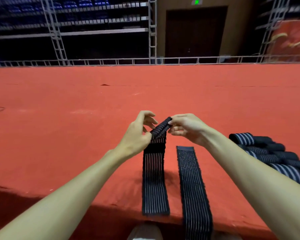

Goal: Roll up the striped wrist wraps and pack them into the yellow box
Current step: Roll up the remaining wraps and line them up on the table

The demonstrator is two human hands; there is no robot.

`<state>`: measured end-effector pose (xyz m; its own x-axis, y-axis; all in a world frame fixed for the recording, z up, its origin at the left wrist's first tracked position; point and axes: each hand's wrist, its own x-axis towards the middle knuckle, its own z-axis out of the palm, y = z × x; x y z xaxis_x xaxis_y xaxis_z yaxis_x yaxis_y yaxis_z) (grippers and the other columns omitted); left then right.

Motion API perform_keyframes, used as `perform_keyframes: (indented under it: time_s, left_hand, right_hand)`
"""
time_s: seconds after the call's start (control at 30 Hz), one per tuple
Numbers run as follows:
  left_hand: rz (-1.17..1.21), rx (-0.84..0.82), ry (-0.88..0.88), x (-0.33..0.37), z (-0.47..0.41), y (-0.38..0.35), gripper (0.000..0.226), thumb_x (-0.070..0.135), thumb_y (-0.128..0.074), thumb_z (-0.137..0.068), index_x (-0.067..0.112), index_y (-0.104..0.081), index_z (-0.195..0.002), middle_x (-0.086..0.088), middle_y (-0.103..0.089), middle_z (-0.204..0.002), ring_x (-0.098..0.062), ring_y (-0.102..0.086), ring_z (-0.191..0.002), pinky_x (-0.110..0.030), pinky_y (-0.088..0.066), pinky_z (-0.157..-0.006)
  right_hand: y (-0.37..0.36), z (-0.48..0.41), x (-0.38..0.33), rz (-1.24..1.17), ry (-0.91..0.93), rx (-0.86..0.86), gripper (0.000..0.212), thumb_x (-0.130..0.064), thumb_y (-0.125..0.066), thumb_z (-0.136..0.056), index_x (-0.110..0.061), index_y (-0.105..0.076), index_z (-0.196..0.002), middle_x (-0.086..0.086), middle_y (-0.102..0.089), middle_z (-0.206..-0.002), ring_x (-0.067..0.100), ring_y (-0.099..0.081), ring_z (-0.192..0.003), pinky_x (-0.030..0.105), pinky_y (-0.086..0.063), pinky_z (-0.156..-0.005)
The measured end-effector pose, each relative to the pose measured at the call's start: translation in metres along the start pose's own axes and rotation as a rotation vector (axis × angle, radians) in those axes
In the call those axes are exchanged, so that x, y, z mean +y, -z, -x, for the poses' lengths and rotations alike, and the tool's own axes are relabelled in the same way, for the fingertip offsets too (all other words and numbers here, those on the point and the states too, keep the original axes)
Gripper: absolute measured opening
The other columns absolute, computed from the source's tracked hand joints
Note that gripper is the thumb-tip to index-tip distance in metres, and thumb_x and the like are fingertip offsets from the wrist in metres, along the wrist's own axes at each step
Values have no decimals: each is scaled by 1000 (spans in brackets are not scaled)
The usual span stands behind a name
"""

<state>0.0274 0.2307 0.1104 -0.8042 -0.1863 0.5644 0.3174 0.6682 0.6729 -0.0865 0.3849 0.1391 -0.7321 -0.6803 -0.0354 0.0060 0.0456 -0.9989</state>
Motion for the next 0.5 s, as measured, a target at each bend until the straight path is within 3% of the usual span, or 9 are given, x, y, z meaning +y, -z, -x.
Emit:
perform_keyframes:
  time_s: [0.07,0.17,0.23,0.33,0.43,0.5]
  left_hand:
    - [141,16,148,8,-5,-1,40,-5,-50,-83,19,-49,-115,1,-62,-110,-16,-61,-101,-28,-47,-87]
    - [306,-113,327,17,-14,-2,40,9,-56,-95,17,-44,-132,1,-58,-124,-11,-55,-115,-24,-40,-100]
    - [351,-204,391,18,-16,-5,43,16,-61,-94,19,-43,-133,4,-63,-113,-6,-59,-106,-22,-41,-96]
    - [352,-207,414,16,-14,-11,31,17,-67,-89,17,-56,-118,3,-63,-82,-7,-61,-81,-22,-44,-86]
    - [313,-199,393,11,-12,-12,3,13,-66,-90,13,-65,-93,3,-63,-77,-7,-59,-72,-24,-45,-76]
    - [272,-220,391,9,-11,-10,9,13,-64,-92,13,-64,-83,5,-65,-75,-5,-59,-68,-22,-45,-70]
  right_hand:
    - [4,6,-5,102,46,-30,18,7,-51,-91,-6,-63,-87,9,-63,-76,16,-62,-63,24,-52,-62]
    - [9,16,-14,259,145,-116,18,9,-52,-91,-4,-64,-94,11,-64,-81,15,-61,-65,22,-46,-57]
    - [10,21,-20,339,204,-113,19,10,-54,-89,-1,-65,-100,10,-65,-81,10,-58,-59,21,-42,-55]
    - [15,25,-26,364,232,-50,16,8,-62,-86,-3,-64,-99,4,-62,-67,4,-53,-49,21,-39,-52]
    - [26,24,-24,372,187,-34,19,6,-66,-85,-5,-61,-100,4,-59,-66,6,-51,-51,20,-38,-52]
    - [31,22,-21,408,159,-35,21,6,-64,-87,-7,-59,-102,2,-57,-66,6,-50,-53,20,-38,-53]
